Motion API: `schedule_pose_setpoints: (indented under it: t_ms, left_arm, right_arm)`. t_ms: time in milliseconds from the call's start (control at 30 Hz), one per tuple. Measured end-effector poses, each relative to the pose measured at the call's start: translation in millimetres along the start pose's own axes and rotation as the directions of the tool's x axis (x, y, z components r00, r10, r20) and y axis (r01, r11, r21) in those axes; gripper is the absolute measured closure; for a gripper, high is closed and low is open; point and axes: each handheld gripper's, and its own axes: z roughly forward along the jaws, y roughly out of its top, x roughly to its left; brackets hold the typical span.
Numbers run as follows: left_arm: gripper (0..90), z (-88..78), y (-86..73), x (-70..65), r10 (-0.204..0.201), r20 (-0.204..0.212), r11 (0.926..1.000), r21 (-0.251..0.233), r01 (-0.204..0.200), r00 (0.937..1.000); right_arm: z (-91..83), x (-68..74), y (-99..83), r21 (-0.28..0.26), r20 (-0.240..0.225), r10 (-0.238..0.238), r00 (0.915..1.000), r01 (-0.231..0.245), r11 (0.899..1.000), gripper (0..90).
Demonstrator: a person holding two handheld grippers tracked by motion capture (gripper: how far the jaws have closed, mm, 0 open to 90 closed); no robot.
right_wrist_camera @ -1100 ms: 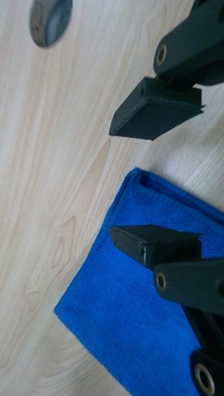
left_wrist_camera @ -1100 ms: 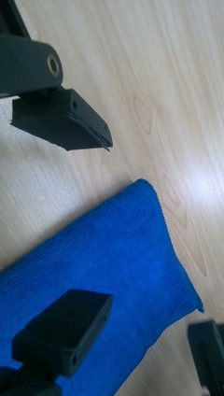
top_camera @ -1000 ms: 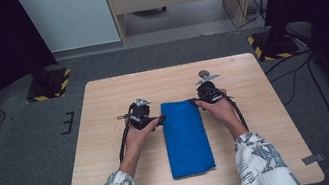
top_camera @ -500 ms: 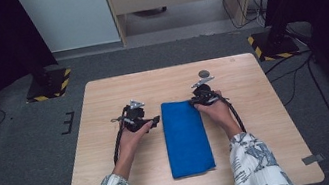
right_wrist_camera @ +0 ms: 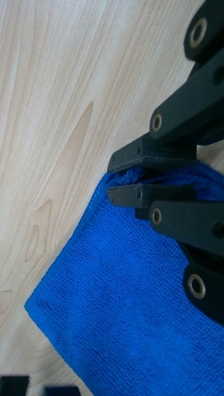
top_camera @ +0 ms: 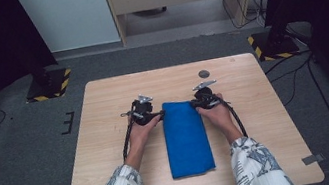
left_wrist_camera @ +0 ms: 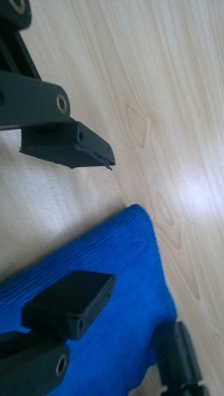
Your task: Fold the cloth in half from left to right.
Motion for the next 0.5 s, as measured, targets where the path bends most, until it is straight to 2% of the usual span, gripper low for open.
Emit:
schedule_pose_setpoints:
  t_ms: [67, 200, 267, 333, 433, 500]
  left_arm:
    - [38.9, 4.3, 1.7, -0.6, 0.000, -0.011, 1.0000, 0.004, 0.000, 0.9999]
    - [39.6, 14.9, 5.7, -1.7, -0.008, 0.009, 0.9997, 0.022, 0.008, 0.9999]
    - [39.6, 19.0, 6.7, -3.0, -0.004, 0.011, 0.9999, 0.015, 0.004, 0.9999]
    - [40.7, 24.6, 7.2, -3.3, -0.006, -0.008, 0.9998, 0.019, 0.006, 0.9999]
    - [42.7, 32.5, 6.8, -3.1, -0.007, -0.016, 0.9995, 0.031, 0.008, 0.9998]
    - [44.5, 35.9, 6.8, -5.0, 0.014, -0.020, 0.9996, 0.026, -0.014, 0.9997]
  right_arm:
    - [-1.3, -0.6, -0.8, 0.004, 0.000, 0.001, 1.0000, -0.001, 1.000, 81.9]
    - [-1.5, 1.1, -1.1, 0.005, 0.007, -0.012, 0.9999, 0.012, 1.000, 82.0]
    - [-2.0, 1.0, -1.6, 0.004, 0.005, -0.016, 0.9999, 0.016, 1.000, 81.7]
    - [-2.3, 1.1, -2.5, -0.001, 0.006, -0.011, 0.9999, 0.011, 1.000, 81.5]
    - [-2.3, 3.2, -2.8, -0.001, 0.018, -0.018, 0.9997, 0.018, 1.000, 81.9]
    - [-2.7, 4.2, -3.7, -0.005, 0.021, -0.018, 0.9996, 0.018, 1.000, 82.1]
